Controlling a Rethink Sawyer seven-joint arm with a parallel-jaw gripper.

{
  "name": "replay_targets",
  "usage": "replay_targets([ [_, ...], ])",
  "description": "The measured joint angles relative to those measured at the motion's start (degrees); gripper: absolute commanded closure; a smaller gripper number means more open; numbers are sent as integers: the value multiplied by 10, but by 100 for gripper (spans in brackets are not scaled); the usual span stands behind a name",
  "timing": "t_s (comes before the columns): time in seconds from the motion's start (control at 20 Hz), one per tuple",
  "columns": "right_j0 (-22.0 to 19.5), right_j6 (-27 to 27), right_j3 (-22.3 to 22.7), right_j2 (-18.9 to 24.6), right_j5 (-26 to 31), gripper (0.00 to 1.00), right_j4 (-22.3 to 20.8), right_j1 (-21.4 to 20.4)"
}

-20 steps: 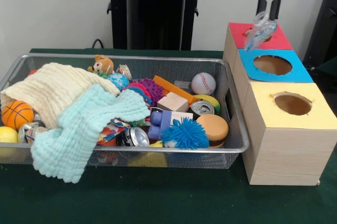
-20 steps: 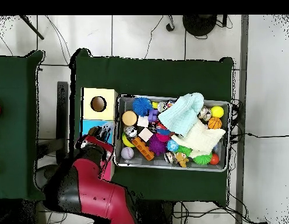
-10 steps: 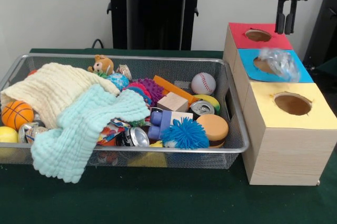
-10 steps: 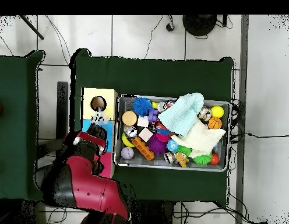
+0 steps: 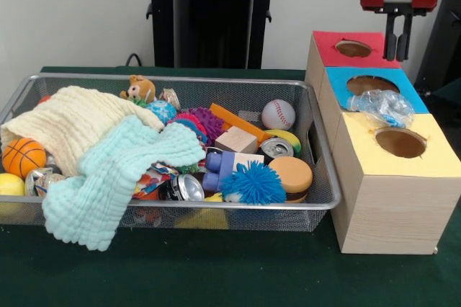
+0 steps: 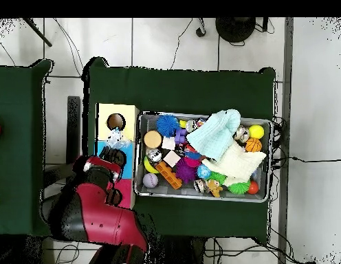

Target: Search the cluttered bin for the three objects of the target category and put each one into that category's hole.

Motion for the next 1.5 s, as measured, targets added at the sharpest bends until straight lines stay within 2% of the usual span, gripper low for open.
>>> replay_targets([
  [0.7, -7, 0, 7, 1, 0, 100, 0, 1],
  [1.5, -17, 0, 8, 1, 0, 100, -4, -37],
])
